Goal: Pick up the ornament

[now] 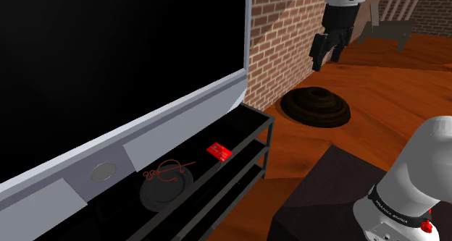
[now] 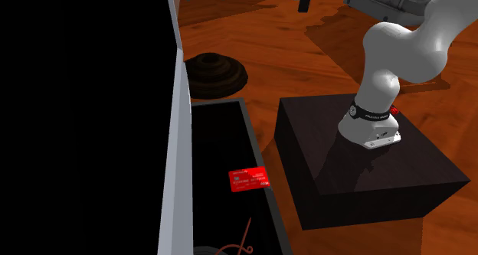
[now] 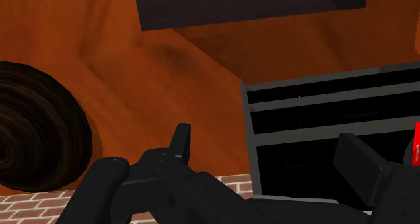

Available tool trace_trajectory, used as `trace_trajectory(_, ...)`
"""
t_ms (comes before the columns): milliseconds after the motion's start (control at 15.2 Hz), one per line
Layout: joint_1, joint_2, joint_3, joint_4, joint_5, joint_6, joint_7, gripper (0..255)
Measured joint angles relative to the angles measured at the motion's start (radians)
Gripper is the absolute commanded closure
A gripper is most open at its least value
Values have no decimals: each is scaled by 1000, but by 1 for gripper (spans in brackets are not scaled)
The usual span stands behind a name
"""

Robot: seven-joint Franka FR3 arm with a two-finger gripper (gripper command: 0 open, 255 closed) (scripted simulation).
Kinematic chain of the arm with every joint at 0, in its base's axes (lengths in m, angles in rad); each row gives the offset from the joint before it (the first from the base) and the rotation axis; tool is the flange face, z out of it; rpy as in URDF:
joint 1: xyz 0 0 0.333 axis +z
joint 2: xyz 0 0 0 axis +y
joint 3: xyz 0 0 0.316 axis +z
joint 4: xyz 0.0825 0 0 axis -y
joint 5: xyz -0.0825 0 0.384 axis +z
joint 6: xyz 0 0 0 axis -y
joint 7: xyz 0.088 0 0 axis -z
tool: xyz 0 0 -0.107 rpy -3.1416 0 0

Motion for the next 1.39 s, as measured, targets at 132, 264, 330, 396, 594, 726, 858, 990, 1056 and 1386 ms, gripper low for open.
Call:
trace_trajectory(132,5,7,8,-2,6,10,7,0)
trace_trajectory(264,16,26,25,-17,19,49,20,0)
trace_trajectory(330,24,36,38,-20,28,64,30,0)
trace_trajectory(396,32,56,51,-30,36,97,41,0)
trace_trajectory(594,56,98,93,-38,62,157,75,0)
trace_trajectory(726,74,137,126,-37,79,203,102,0)
trace_trajectory(858,87,187,154,-31,89,254,124,0)
trace_trajectory(990,99,235,180,-18,96,297,142,0)
trace_trajectory(1056,104,257,192,-7,99,312,152,0)
trace_trajectory(1386,133,380,263,26,101,421,211,0)
